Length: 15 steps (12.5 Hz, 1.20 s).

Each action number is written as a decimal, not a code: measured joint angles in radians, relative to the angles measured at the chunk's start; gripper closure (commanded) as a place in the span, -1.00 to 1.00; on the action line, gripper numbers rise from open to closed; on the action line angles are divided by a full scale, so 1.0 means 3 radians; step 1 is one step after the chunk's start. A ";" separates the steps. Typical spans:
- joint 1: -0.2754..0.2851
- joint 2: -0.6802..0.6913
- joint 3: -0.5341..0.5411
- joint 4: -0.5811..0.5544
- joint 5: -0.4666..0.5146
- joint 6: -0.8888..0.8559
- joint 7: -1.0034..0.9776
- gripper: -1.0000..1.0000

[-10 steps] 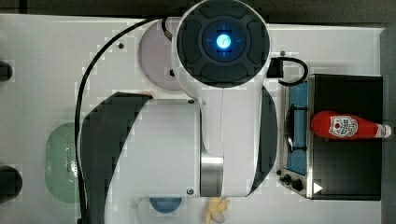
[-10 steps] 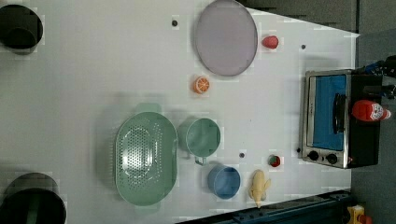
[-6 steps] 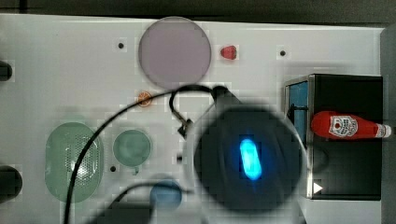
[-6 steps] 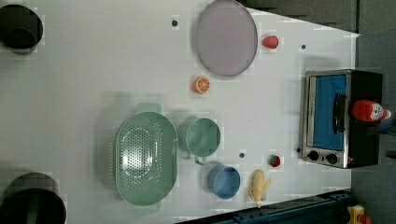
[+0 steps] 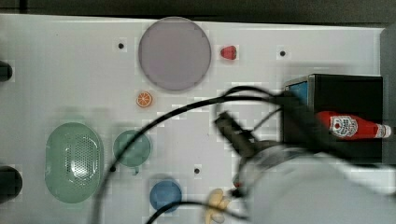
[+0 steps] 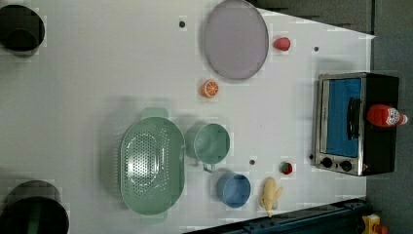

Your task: Pick Ketchup from oven and place it on table.

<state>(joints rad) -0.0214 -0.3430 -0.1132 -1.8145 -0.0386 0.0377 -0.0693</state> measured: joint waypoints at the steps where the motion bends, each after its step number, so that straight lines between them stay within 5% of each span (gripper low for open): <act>1: -0.0049 0.0139 -0.0113 0.0003 0.0022 0.0126 -0.0004 -1.00; 8: -0.0153 0.1284 -0.1198 -0.0173 0.0042 0.1178 -0.0004 -1.00; 15: -0.0320 0.1801 -0.1496 -0.0127 0.0372 0.1764 -0.0011 -1.00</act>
<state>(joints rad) -0.1173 0.1971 -0.5620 -1.8525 0.0731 0.5669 -0.0726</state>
